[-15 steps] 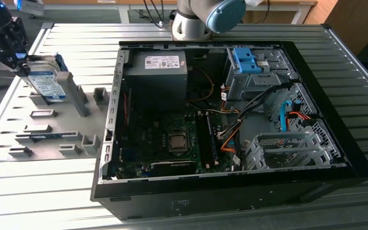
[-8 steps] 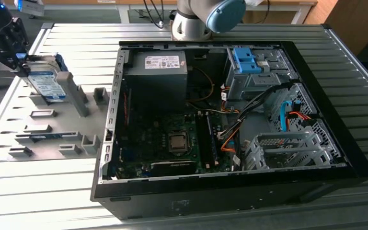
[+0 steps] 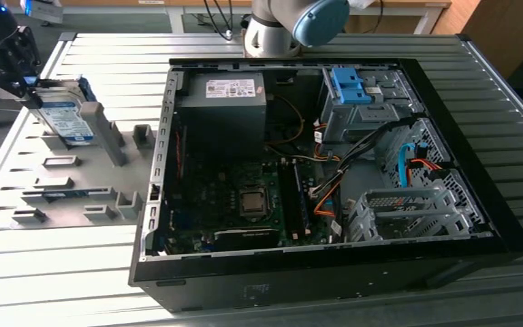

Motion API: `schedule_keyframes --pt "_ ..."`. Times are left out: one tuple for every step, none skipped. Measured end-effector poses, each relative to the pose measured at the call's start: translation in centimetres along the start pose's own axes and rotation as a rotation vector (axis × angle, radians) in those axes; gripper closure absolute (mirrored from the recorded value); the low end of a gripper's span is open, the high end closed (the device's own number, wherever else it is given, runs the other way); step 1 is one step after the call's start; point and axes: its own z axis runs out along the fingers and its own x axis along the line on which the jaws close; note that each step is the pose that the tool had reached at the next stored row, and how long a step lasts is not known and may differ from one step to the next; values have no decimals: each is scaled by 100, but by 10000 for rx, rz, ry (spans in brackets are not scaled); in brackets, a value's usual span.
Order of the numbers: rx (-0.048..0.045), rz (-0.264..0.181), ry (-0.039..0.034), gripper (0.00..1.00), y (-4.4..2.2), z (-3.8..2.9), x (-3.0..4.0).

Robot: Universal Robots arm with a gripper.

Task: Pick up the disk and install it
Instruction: 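Pick up the disk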

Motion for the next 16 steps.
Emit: schedule_keyframes --pt "0 0 0 63 0 0 0" --pt "0 0 0 63 0 0 0" --pt "0 0 0 63 0 0 0" --pt "1 0 0 63 0 1 0" --pt "0 0 0 63 0 1 0" --pt "1 0 0 63 0 1 0" --pt "1 0 0 63 0 1 0" --pt "1 0 0 63 0 1 0" --pt "3 0 -2 63 0 -1 0" --pt "3 0 -1 63 0 -6 0" --pt "2 0 -1 63 0 -15 0" --pt "1 0 -1 63 0 -27 0" --pt "1 0 0 63 1 -40 0" --pt "1 0 0 63 1 -53 0" --pt "1 0 0 63 1 -68 0" --pt "2 0 -1 63 2 -83 0"
